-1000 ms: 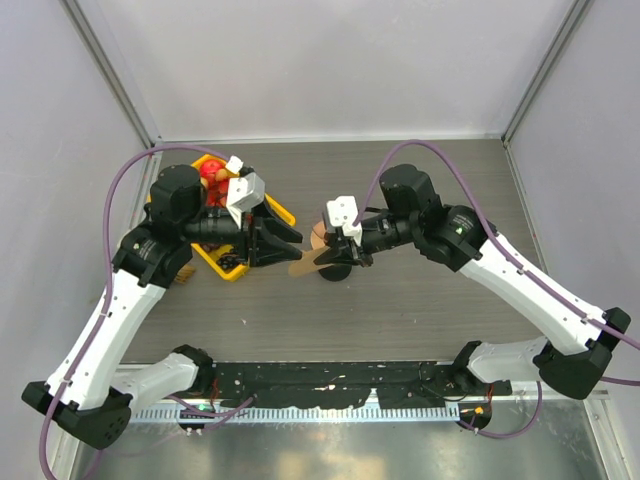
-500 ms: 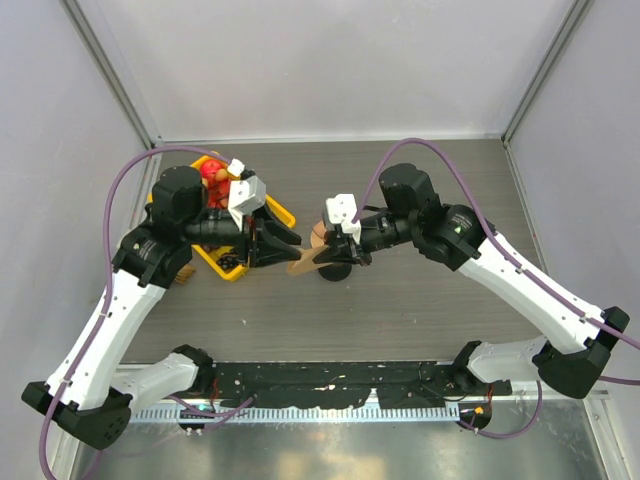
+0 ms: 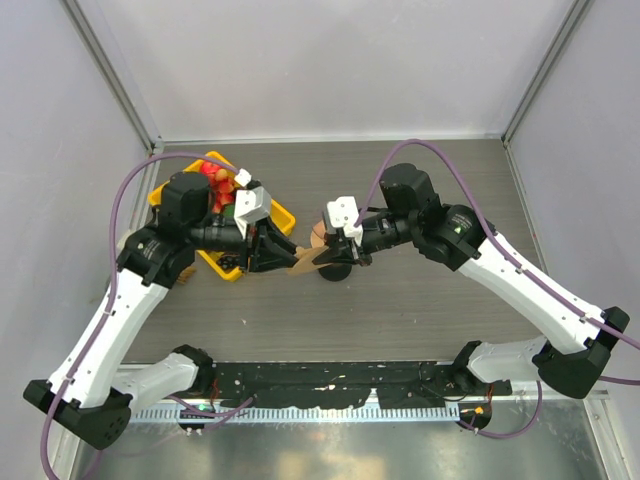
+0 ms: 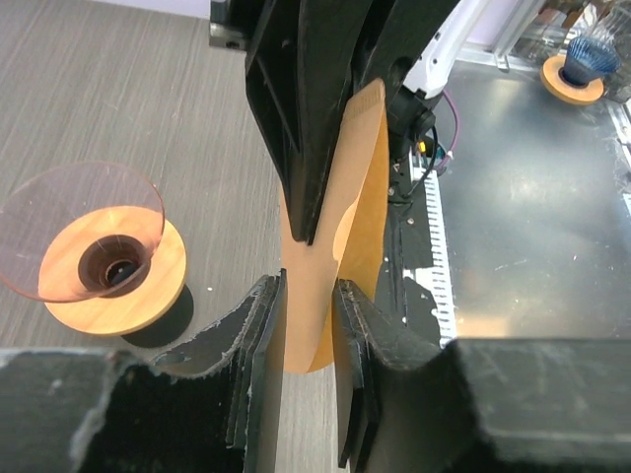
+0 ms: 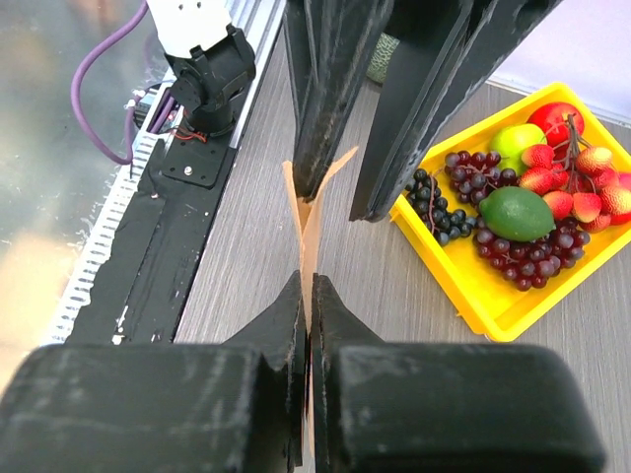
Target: Place the coffee filter in the dripper
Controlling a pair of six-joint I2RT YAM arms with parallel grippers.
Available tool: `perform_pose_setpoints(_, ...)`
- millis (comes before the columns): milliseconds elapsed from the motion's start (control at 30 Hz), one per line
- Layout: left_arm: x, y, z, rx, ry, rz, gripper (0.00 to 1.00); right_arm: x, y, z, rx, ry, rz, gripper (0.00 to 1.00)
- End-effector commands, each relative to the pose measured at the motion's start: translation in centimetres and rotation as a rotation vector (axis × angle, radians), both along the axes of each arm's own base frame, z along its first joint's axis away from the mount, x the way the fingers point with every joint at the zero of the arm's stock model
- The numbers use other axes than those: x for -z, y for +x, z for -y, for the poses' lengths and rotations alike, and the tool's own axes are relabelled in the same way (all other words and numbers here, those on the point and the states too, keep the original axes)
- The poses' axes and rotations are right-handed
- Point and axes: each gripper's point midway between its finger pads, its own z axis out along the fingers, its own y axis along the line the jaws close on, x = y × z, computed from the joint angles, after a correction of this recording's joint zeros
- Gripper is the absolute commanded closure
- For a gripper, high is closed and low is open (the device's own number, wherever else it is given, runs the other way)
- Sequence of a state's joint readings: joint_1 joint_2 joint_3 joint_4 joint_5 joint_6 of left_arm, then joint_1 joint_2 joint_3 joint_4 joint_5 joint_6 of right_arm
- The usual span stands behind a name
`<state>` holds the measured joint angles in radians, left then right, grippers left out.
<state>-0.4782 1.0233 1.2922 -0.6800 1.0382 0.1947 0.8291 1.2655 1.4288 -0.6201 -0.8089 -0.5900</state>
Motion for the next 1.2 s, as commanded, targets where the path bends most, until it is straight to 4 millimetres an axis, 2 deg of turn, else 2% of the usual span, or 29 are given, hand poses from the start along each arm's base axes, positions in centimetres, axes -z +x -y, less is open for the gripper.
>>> perform_pose_setpoints(0,1.6,-0.1,0.0,0.022,0.028,0.006,0.7,-2.5,-0.7,0.1,-0.047,0.079,0.076,0.95)
perform_pose_setpoints(100,1.9,0.0,0.1,0.029,0.024,0.005,0.73,-2.5,-0.8,0.1,-0.053,0.08,0.075,0.95)
perform_pose_setpoints(400,-0.2,-0.4,1.9,0.049,-0.019,0.059,0.71,-2.7,0.0,-0.9,-0.027,0.077,0.012,0.95)
perform_pose_setpoints(467,-0.2,-0.3,2.0,0.039,-0.025,0.045,0.77,-2.9,0.0,-0.9,-0.027,0.081,0.015,0.95)
perform_pose_setpoints(500,-0.2,-0.3,2.0,0.033,-0.024,0.04,0.85,-3.0,0.0,-0.8,-0.025,0.083,0.018,0.95)
perform_pose_setpoints(533,0.0,-0.1,2.0,0.023,-0.021,0.031,0.97,-3.0,0.1,-0.7,-0.013,0.079,0.015,0.95)
perform_pose_setpoints(567,0.0,-0.1,1.9,0.018,-0.018,0.029,1.0,-2.9,0.1,-0.6,-0.005,0.076,0.014,0.93)
perform_pose_setpoints(700,-0.3,-0.5,1.7,0.024,-0.035,0.016,1.0,-1.7,0.2,0.6,0.026,0.033,-0.004,0.84)
perform_pose_setpoints(733,-0.4,-0.6,1.6,0.026,-0.043,0.021,1.0,-1.6,0.2,0.9,0.03,0.03,-0.006,0.81)
perform_pose_setpoints(833,-0.8,-0.8,1.5,0.028,-0.061,0.031,1.0,-1.1,0.4,1.8,0.054,0.011,-0.019,0.61)
perform_pose_setpoints(900,-1.3,-1.1,1.3,0.049,-0.083,0.027,1.0,-0.5,0.6,2.4,0.065,-0.008,-0.031,0.59)
perform_pose_setpoints(967,-1.8,-1.2,1.2,0.05,-0.097,0.027,1.0,-0.1,0.6,2.9,0.065,-0.022,-0.046,0.62)
perform_pose_setpoints(1100,-2.2,-1.0,1.1,0.043,-0.111,0.037,1.0,0.1,0.4,3.2,0.047,-0.028,-0.056,0.76)
perform_pose_setpoints(1167,-2.5,-1.0,1.1,0.049,-0.123,0.047,1.0,0.1,0.2,3.2,0.029,-0.024,-0.054,0.88)
